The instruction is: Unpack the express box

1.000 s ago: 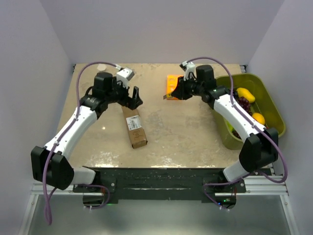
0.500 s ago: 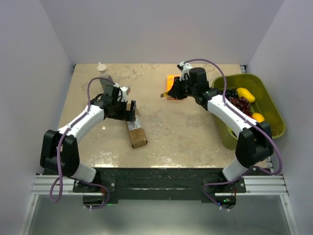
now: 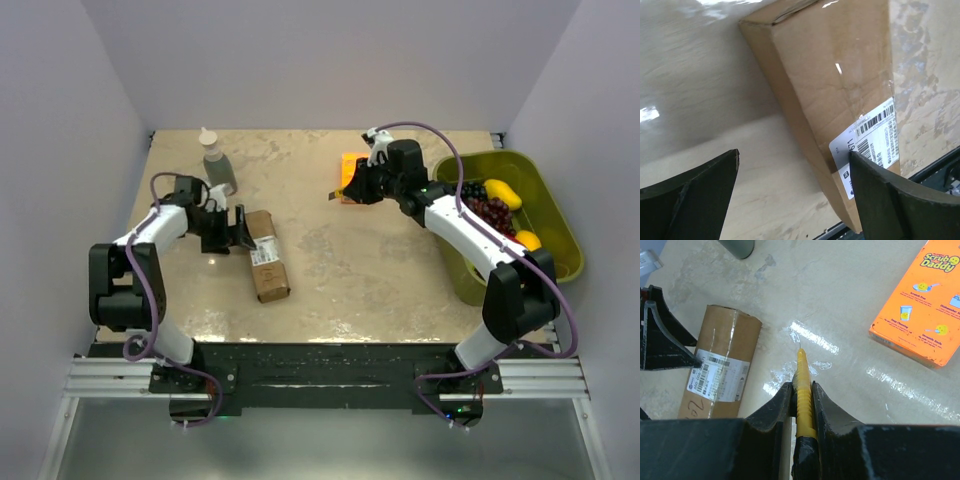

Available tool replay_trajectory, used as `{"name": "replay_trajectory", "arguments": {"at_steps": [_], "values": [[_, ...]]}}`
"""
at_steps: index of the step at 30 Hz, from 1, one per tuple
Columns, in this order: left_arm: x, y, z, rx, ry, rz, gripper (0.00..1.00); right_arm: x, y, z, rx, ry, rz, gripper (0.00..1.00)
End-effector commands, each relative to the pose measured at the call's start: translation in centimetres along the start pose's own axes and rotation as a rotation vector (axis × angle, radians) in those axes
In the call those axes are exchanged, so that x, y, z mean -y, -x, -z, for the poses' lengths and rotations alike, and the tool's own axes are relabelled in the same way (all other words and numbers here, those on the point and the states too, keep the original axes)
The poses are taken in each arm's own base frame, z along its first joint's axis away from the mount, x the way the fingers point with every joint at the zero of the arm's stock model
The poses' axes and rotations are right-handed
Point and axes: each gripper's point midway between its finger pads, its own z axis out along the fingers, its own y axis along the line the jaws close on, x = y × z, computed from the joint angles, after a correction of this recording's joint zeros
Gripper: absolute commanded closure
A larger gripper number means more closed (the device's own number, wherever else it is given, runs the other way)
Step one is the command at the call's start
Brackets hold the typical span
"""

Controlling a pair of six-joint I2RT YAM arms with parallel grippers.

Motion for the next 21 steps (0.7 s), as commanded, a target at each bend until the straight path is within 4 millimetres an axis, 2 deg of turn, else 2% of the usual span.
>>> {"name": "replay_trajectory", "arguments": {"at_steps": [1,2,4,5,8,10,14,15,16,18,19,20,21], "values": [[-10.0,-4.4,2.1,-0.158,0.257,0.092,0.10,-1.0,2.4,1.0,0.082,0.032,0.045,1.00],[-11.5,-4.6,3.0,-0.147,0.284,0.134,0.11,-1.0,2.5,1.0,0.083,0.034,0.045,1.00],[-12.3,-3.8,3.9,-0.093,0.279,0.114,0.10,-1.1,2.8,0.9,0.087,0.036,0.051,1.00],[-12.0,-2.8,4.9,-0.028,0.252,0.101,0.10,-1.1,2.9,0.9,0.089,0.036,0.055,1.00],[-10.9,-1.0,5.9,0.081,0.188,-0.010,0.08,-0.9,3.2,0.7,0.096,0.028,0.069,1.00],[-11.3,-1.4,5.6,0.075,0.194,-0.036,0.08,-0.9,3.1,0.4,0.093,0.032,0.069,1.00],[-14.4,-3.8,4.3,0.001,0.259,0.054,0.10,-1.1,3.1,-0.1,0.089,0.053,0.063,1.00],[-14.7,-3.9,4.2,-0.014,0.259,0.066,0.13,-1.1,3.1,-0.2,0.086,0.056,0.065,1.00],[-14.9,-3.3,4.5,0.003,0.258,0.068,0.14,-1.1,3.0,-0.3,0.082,0.055,0.067,1.00],[-12.8,-0.4,5.9,0.131,0.166,-0.005,0.10,-1.0,3.2,-0.4,0.082,0.053,0.078,1.00],[-12.1,1.4,6.9,0.215,0.156,-0.058,0.06,-1.0,3.4,-0.4,0.085,0.053,0.082,1.00],[-10.1,3.5,9.1,0.324,0.141,-0.124,0.00,-1.0,3.3,-0.5,0.083,0.052,0.082,1.00],[-9.3,4.6,10.2,0.386,0.144,-0.105,0.00,-1.0,3.3,-0.5,0.085,0.053,0.083,1.00]]}}
